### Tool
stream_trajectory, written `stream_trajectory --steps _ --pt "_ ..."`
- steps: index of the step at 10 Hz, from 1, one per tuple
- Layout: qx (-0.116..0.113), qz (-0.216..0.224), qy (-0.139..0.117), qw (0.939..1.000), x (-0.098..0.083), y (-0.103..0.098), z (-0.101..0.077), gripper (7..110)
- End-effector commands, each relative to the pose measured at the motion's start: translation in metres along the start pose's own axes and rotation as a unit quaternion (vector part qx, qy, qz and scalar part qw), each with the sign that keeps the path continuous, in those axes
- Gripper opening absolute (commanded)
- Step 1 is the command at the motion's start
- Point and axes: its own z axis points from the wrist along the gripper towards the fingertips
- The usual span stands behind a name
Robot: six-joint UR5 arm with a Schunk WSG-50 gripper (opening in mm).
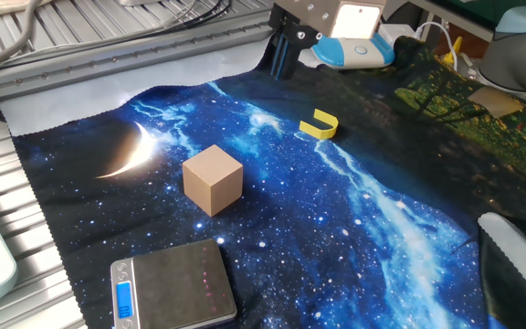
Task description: Place the block on the scale
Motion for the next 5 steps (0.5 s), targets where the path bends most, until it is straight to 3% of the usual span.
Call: stream_trajectory --steps 1,5 --pt "-0.007 0.002 0.003 1.0 0.0015 0.003 -0.001 7" --pt "-0.012 0.009 0.004 0.9999 0.0018 0.0058 -0.0005 7"
